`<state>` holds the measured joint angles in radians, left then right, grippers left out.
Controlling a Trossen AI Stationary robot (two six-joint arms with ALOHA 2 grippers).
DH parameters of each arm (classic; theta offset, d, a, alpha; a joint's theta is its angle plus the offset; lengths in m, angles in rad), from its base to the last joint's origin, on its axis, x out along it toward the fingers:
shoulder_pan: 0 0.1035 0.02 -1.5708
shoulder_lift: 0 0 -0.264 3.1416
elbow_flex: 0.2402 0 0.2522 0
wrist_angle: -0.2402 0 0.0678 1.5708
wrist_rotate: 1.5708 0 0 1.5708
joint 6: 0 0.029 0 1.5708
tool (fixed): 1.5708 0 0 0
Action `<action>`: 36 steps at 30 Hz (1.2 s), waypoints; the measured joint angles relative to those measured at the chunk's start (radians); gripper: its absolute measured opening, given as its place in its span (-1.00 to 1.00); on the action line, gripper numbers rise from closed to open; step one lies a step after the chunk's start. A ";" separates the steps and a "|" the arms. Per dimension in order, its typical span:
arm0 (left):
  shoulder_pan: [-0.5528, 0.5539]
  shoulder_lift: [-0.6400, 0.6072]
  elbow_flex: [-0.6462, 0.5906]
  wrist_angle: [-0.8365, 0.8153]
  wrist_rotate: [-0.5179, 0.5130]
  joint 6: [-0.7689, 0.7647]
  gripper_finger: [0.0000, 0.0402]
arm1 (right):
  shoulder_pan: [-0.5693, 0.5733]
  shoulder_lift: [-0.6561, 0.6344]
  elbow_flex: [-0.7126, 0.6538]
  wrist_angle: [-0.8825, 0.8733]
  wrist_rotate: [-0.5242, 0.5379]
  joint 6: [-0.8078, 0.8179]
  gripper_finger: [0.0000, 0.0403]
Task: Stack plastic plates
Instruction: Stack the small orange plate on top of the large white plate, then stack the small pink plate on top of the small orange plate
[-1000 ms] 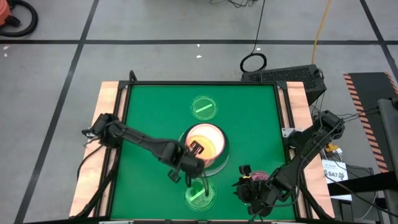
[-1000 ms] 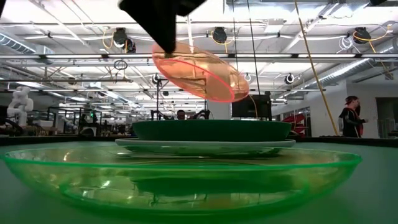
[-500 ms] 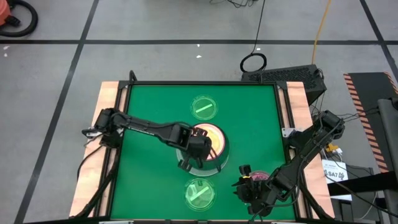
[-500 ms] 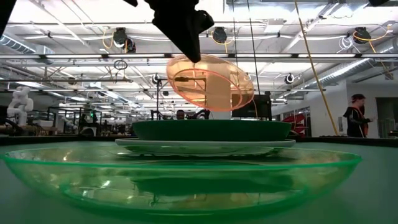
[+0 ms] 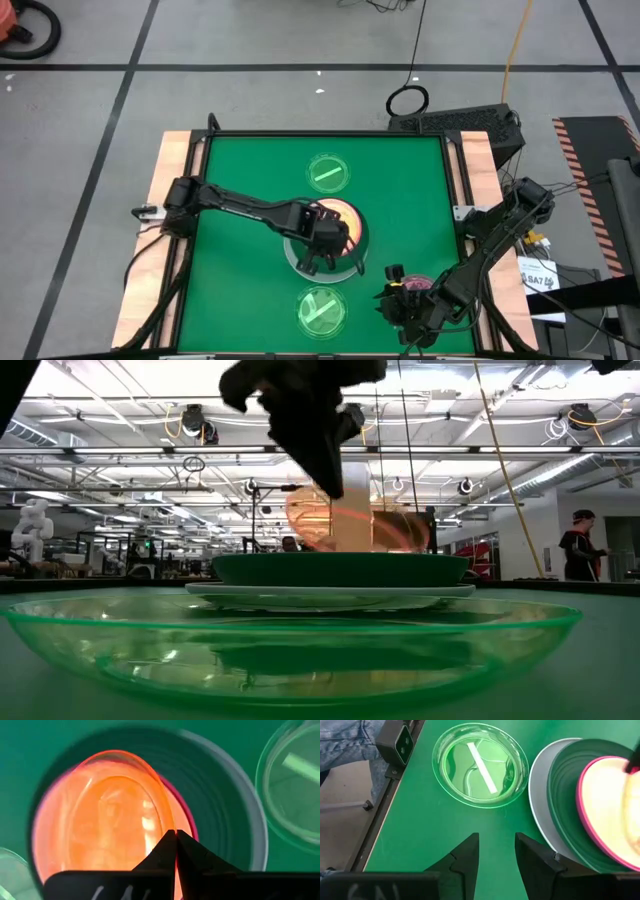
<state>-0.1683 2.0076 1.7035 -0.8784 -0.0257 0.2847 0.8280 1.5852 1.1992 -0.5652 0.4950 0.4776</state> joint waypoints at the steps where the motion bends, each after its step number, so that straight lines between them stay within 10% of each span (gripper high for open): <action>1: 0.003 0.012 0.000 -0.005 0.000 -0.004 -0.97 | 0.000 0.000 0.000 -0.002 0.000 0.005 -0.41; 14: 0.033 0.058 0.000 -0.049 -0.001 -0.128 -0.95 | 0.000 0.000 0.000 -0.016 0.001 0.024 -0.41; 25: 0.043 0.058 0.000 -0.044 -0.027 -0.197 -0.36 | 0.000 0.000 0.000 -0.016 0.001 0.032 -0.41; 36: 0.002 0.044 0.001 -0.080 -0.028 -0.262 -0.29 | 0.000 0.000 0.000 -0.024 0.000 0.036 -0.41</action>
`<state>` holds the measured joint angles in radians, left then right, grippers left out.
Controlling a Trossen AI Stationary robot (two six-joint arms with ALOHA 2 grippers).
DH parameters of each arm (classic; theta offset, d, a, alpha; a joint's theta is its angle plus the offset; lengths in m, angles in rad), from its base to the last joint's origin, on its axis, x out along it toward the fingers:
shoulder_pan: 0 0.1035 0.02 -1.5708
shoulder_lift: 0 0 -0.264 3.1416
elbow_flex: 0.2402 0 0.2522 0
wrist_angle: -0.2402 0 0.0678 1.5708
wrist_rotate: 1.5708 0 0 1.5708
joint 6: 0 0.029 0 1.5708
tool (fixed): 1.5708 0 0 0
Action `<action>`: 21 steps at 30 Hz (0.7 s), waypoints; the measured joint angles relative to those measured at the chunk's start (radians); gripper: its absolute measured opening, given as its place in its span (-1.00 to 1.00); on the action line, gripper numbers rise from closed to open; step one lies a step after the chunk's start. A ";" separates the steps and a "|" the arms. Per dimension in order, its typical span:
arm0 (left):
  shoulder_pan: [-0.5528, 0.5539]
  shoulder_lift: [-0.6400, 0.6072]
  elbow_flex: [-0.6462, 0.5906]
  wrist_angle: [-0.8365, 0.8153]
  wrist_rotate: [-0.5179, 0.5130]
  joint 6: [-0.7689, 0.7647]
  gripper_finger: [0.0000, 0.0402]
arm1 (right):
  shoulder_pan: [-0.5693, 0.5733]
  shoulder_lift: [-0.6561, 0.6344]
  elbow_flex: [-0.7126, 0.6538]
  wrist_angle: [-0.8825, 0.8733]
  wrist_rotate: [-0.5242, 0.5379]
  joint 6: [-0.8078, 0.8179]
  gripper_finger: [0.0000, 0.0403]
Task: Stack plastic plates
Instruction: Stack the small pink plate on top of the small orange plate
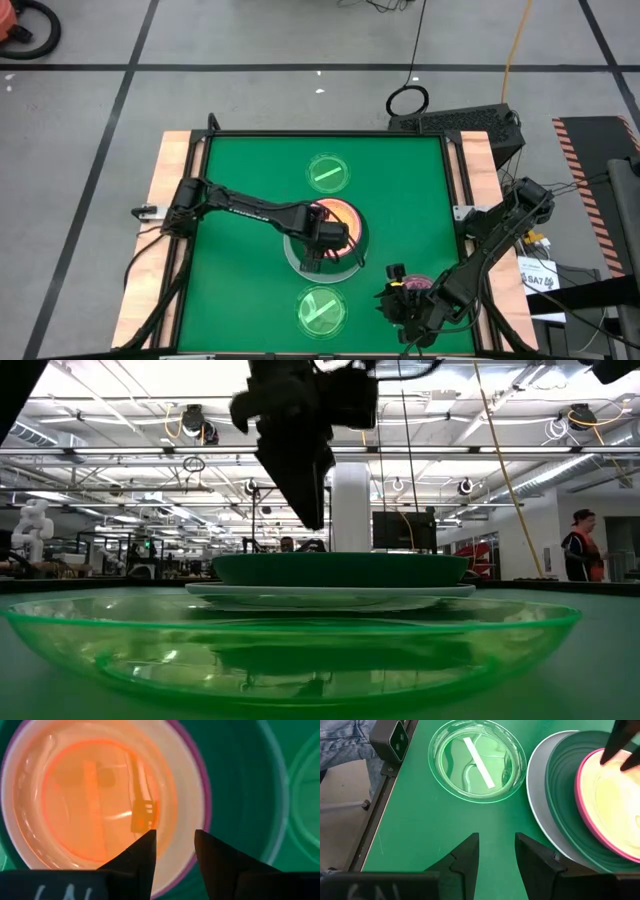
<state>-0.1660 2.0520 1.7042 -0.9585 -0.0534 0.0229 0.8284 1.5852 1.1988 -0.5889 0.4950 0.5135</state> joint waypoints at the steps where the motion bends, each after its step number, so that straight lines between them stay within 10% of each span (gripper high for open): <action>1: -0.009 -0.008 0.000 0.002 0.000 0.000 -0.29 | 0.001 0.000 0.000 0.000 0.000 0.009 -0.41; 21: -0.264 -0.090 -0.017 -0.007 -0.022 -0.021 -0.29 | 0.032 0.000 0.000 -0.061 -0.001 0.121 -0.41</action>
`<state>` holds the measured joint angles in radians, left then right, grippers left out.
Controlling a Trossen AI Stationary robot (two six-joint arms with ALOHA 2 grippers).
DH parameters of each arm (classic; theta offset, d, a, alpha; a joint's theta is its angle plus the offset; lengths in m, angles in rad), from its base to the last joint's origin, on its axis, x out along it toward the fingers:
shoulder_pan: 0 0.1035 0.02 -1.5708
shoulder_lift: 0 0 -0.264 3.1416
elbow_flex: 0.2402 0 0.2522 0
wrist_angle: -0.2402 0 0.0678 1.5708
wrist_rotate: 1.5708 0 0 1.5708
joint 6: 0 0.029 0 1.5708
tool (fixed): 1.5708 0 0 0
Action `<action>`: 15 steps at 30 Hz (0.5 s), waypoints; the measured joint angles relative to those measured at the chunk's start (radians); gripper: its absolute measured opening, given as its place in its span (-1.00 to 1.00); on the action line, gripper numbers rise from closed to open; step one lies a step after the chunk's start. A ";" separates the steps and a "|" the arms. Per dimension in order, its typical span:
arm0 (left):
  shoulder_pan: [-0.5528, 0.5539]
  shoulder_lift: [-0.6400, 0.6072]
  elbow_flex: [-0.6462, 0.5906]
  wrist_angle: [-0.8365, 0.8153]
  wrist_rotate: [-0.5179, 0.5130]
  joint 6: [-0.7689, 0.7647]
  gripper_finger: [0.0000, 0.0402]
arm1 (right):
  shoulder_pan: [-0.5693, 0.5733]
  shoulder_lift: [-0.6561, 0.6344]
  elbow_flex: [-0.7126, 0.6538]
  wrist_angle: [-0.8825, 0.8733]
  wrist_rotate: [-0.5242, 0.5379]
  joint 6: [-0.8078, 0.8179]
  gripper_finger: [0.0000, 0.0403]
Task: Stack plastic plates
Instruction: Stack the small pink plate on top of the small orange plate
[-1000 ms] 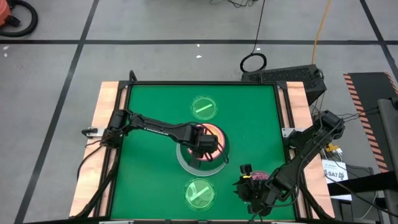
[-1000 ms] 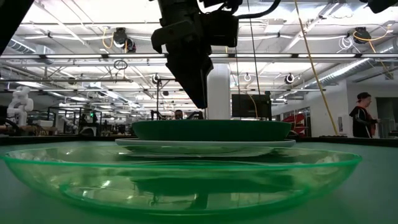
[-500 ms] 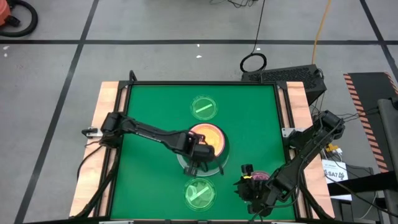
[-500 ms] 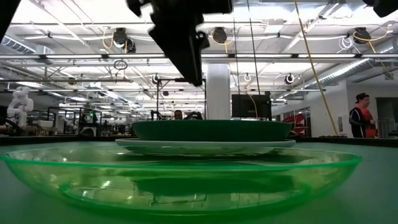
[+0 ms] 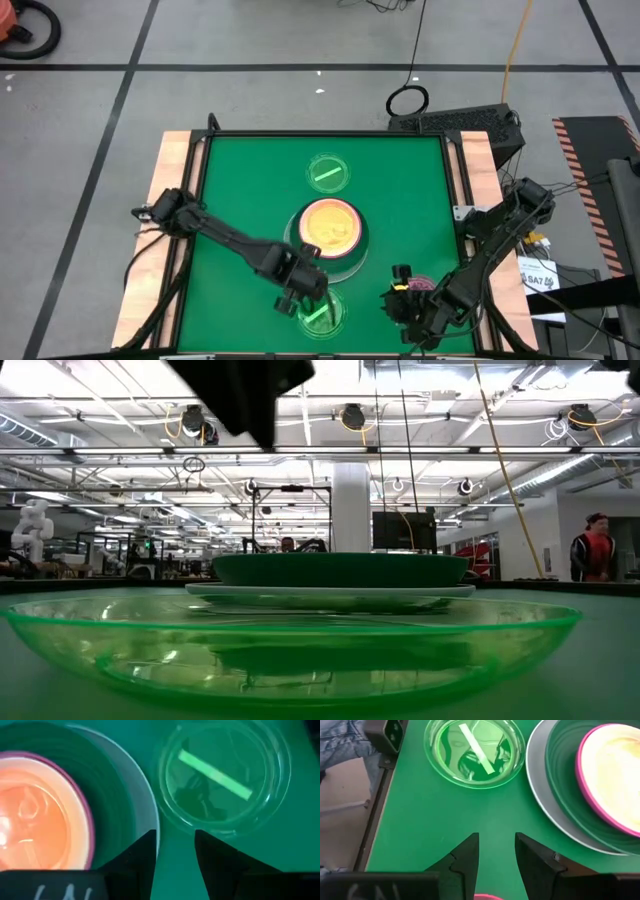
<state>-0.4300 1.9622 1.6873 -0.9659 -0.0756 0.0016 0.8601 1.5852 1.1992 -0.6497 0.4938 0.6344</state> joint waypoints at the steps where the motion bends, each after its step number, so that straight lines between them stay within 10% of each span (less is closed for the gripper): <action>1: -0.011 0.000 -0.014 -0.004 -0.016 -0.012 -0.29 | 0.005 0.000 0.000 -0.003 0.000 0.010 -0.41; 15: -0.208 -0.315 -0.407 0.211 -0.352 -0.285 -0.29 | 0.059 0.000 0.000 -0.029 -0.044 0.273 -0.41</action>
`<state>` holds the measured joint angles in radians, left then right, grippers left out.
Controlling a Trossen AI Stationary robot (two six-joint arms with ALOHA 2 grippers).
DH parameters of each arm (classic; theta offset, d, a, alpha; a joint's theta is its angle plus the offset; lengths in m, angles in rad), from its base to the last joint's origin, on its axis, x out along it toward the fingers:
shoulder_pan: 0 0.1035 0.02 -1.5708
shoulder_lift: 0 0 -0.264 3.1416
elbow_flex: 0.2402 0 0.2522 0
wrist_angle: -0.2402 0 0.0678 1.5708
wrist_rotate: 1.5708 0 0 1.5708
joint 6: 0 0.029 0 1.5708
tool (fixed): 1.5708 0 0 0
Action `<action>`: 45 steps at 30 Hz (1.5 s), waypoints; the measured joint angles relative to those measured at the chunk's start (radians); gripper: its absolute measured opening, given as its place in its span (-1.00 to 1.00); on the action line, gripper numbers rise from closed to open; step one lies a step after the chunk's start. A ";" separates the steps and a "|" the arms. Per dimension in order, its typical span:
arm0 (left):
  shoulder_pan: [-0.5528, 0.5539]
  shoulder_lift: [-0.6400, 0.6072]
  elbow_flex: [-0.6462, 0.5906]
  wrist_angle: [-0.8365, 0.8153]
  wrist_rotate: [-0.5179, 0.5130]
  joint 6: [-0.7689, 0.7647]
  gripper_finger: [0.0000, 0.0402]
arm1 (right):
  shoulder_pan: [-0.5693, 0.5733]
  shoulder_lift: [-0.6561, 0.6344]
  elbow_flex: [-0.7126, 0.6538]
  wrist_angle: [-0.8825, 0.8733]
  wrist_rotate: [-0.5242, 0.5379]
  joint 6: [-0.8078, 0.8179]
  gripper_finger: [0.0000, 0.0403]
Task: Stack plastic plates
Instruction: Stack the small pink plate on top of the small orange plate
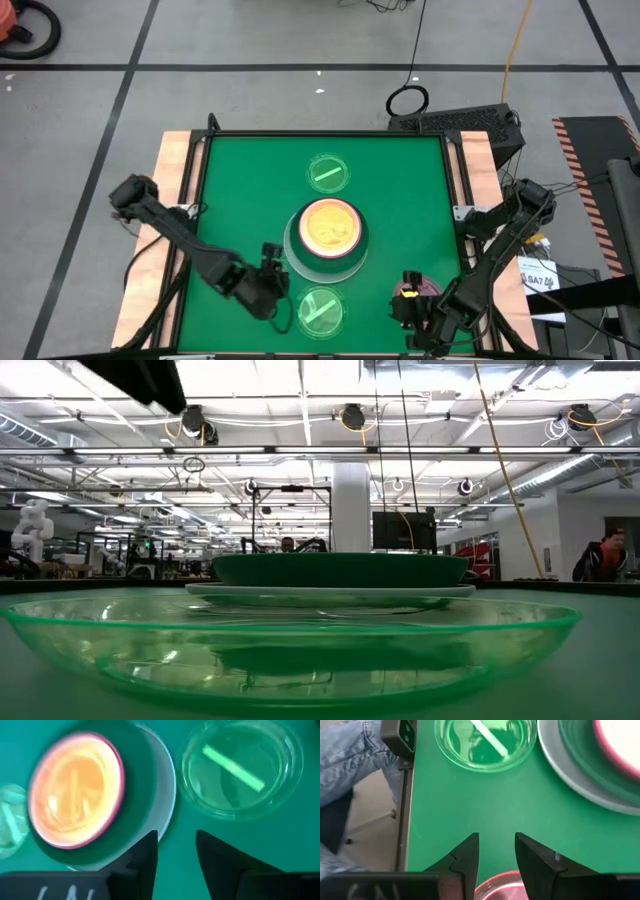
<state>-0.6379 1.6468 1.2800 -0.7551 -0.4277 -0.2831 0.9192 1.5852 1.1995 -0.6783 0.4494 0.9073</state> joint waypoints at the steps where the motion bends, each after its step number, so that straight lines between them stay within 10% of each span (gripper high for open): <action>1: -0.017 -0.019 -0.024 0.014 -0.033 -0.016 -0.29 | 0.002 0.000 0.000 -0.003 -0.012 0.027 -0.41; 20: -0.186 -0.060 -0.207 0.048 -0.394 -0.184 -0.29 | 0.188 0.101 0.000 -0.007 -0.114 0.338 -0.41; 31: -0.222 -0.242 -0.483 0.447 -0.405 -0.143 -0.29 | 0.215 0.112 0.000 0.013 -0.144 0.339 -0.41; 45: -0.188 -0.248 -0.506 0.552 -0.350 -0.058 -0.29 | 0.228 0.162 0.000 -0.082 -0.260 0.339 -0.42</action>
<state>-0.8261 1.3987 0.7738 -0.2034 -0.7773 -0.3413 1.1477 1.7477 1.1999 -0.7602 0.1894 1.2460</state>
